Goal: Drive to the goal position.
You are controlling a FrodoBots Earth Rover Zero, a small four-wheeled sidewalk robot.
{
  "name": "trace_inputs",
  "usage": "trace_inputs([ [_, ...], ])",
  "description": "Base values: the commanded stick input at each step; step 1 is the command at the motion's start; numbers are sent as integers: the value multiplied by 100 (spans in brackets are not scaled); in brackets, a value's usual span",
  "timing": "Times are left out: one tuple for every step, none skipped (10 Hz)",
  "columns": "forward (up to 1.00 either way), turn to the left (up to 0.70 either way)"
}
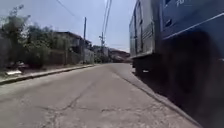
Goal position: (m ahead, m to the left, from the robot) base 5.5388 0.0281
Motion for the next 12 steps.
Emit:
trace_inputs([
  [100,0],
  [100,0],
  [100,0],
  [100,0],
  [100,0],
  [100,0],
  [100,0],
  [100,0],
  [100,0],
  [100,0],
  [100,0],
  [100,0],
])
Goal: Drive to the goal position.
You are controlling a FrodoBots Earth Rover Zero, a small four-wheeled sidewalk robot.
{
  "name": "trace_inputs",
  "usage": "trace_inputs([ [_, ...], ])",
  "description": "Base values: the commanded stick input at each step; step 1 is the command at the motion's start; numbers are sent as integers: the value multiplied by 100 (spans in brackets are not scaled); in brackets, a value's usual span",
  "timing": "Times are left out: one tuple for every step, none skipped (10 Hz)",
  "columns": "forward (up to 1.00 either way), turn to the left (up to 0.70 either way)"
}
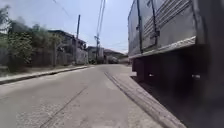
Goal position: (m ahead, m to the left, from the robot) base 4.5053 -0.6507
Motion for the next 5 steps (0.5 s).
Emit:
trace_inputs([
  [100,0],
  [100,0],
  [100,0],
  [100,0],
  [100,0],
])
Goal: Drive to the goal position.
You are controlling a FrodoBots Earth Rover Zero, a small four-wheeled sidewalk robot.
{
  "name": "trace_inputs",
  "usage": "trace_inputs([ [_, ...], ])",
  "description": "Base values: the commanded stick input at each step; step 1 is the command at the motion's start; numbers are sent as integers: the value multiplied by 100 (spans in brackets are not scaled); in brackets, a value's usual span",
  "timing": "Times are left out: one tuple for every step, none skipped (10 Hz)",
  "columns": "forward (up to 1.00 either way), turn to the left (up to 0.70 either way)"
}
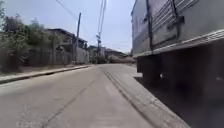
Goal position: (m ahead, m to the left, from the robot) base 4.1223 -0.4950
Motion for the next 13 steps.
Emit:
trace_inputs([
  [100,0],
  [100,0],
  [100,0],
  [100,0],
  [100,0],
  [100,0],
  [100,0],
  [100,0],
  [100,0],
  [100,0],
  [100,0],
  [100,0],
  [100,0],
])
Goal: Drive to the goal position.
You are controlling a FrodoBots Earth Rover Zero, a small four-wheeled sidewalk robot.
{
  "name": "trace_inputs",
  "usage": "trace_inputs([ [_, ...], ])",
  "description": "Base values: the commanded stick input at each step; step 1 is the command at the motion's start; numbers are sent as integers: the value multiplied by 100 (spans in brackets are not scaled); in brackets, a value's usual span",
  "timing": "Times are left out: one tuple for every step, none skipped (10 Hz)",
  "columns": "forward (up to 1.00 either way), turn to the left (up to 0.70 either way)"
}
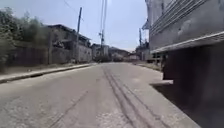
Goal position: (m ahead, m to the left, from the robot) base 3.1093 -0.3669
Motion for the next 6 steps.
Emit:
trace_inputs([
  [100,0],
  [100,0],
  [100,0],
  [100,0],
  [100,0],
  [100,0],
])
